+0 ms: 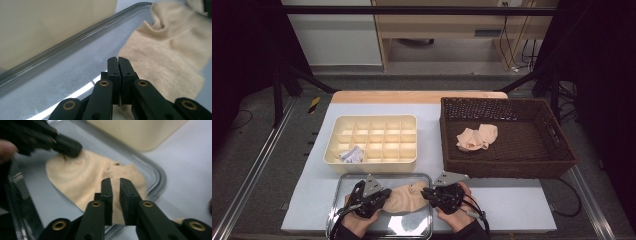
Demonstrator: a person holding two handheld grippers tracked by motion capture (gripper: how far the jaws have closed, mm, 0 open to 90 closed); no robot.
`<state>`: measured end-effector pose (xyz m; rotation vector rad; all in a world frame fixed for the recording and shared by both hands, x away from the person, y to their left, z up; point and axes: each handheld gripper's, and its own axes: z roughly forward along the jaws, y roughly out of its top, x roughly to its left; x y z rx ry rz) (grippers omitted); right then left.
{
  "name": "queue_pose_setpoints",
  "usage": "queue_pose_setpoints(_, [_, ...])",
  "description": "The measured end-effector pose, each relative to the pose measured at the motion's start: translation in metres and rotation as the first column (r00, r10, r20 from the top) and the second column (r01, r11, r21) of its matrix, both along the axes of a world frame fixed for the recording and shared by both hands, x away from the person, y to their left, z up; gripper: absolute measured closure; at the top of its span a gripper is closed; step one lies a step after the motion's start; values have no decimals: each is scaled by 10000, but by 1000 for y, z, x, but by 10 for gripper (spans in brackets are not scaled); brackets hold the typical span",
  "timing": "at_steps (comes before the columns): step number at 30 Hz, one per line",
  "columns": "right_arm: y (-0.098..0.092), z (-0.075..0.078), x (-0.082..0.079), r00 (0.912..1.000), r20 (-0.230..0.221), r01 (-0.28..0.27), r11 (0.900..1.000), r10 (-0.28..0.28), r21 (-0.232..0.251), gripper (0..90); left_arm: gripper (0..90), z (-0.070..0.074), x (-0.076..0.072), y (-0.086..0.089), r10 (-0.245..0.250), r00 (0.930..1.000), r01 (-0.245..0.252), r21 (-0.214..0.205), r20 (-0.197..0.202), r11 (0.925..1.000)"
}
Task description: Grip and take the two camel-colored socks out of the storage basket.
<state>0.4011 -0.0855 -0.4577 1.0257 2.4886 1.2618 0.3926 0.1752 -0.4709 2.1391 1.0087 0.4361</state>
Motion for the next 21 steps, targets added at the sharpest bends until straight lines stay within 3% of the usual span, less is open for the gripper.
queue_pose_setpoints(2, [1,-6,3,9999,-137,71,9999,-72,-93,783,873,0,1,2,2,10000,-2,-10,-26,10000])
queue_pose_setpoints(7, [-11,1,5,9973,333,649,9974,-659,305,758,872,0,1,3,29,10000,-30,-29,-38,10000])
queue_pose_setpoints(12, [-15,-14,16,9923,258,1216,9923,-1209,-246,695,870,0,1,2,8,10000,-8,30,-37,10000])
queue_pose_setpoints(14, [-14,-19,19,9928,48,1195,9921,-1194,-390,718,869,-1,1,3,-13,10000,13,34,-37,10000])
queue_pose_setpoints(18, [-12,-19,17,9947,-280,977,9946,-987,-335,870,869,0,2,4,2,10000,-2,50,-43,10000])
queue_pose_setpoints(20, [-12,-19,16,9952,-345,906,9950,-920,-414,879,869,0,2,4,4,10000,-4,59,-50,10000])
queue_pose_setpoints(21, [-13,-16,13,9955,-589,728,9968,-746,-327,886,869,0,2,5,4,10000,-4,89,-41,10000])
